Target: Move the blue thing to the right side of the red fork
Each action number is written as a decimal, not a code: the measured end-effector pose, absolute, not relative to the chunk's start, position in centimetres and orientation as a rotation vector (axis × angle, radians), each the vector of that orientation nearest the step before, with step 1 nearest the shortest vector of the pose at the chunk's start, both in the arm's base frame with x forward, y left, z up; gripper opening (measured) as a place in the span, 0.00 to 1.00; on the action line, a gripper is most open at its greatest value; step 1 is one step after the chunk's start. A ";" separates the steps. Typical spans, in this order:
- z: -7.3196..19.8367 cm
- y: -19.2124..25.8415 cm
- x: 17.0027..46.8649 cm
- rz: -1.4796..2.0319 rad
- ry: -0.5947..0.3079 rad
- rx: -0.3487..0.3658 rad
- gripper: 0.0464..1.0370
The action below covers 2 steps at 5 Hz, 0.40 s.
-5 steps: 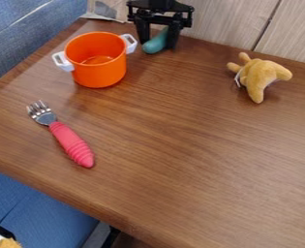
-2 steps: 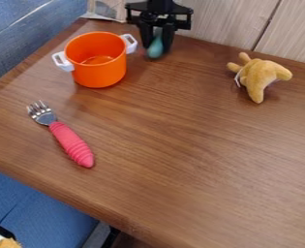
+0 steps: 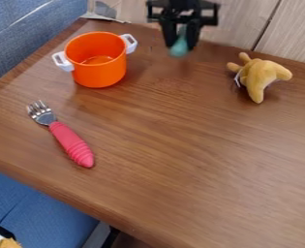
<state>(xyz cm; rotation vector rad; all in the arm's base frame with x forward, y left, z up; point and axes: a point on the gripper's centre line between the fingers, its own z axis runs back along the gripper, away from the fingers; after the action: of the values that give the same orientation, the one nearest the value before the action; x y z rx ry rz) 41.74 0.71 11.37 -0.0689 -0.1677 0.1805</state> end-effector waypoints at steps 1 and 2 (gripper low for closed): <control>14.6 0.6 39.8 0.190 -0.222 -0.081 0.39; 16.3 0.3 36.0 0.156 -0.250 -0.086 0.39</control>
<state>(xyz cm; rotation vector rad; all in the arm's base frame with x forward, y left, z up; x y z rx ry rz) 35.96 0.28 16.29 -0.0862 -0.2496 0.1558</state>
